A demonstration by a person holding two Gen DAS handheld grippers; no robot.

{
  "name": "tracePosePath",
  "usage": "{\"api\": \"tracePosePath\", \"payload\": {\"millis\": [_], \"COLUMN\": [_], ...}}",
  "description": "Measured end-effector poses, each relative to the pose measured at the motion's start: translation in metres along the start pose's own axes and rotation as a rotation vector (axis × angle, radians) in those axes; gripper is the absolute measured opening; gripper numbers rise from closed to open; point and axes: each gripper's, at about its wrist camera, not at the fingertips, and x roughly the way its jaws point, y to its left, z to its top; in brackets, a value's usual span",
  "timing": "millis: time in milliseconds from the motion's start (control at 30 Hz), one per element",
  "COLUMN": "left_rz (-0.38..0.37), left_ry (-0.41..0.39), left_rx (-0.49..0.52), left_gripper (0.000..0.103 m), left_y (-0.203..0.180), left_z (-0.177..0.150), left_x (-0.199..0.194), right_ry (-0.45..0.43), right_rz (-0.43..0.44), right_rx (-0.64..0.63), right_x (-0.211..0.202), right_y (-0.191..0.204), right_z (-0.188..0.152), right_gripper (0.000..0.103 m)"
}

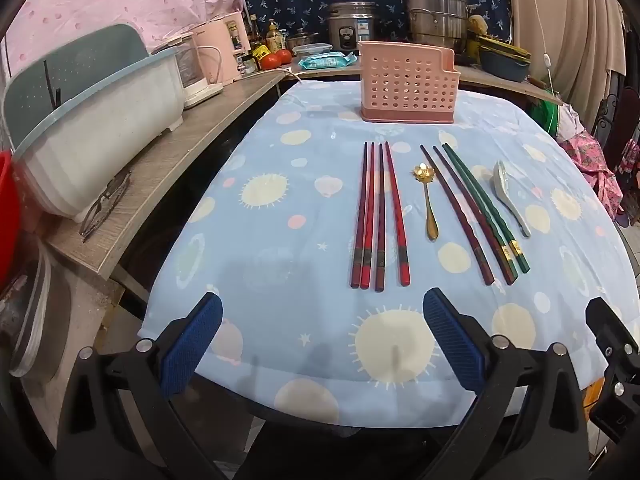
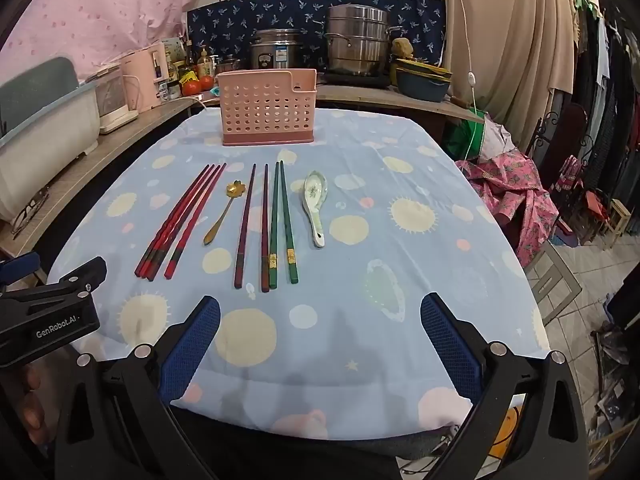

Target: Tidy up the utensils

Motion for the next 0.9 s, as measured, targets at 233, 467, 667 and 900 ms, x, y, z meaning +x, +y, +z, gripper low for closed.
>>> {"api": "tracePosePath", "payload": {"millis": [233, 467, 667, 900], "left_rz": [0.000, 0.003, 0.003, -0.011], "left_ry": [-0.002, 0.004, 0.000, 0.006], "left_rx": [-0.002, -0.006, -0.006, -0.004], "left_gripper": [0.096, 0.096, 0.096, 0.096], "left_y": [0.0025, 0.0025, 0.0047, 0.0049], "left_z": [-0.0013, -0.0007, -0.0022, -0.0018], "left_x": [-0.0019, -0.0031, -0.0011, -0.0003], "right_ry": [0.001, -0.002, -0.002, -0.001], "right_rz": [0.001, -0.002, -0.002, 0.004], "right_rx": [-0.003, -0.005, -0.007, -0.009], "right_x": [-0.0001, -0.0017, 0.0004, 0.0017], "right_y": [0.0014, 0.0022, 0.0050, 0.0079], "right_z": [-0.0001, 0.0009, -0.0004, 0.0031], "right_gripper": [0.096, 0.096, 0.096, 0.096]}}
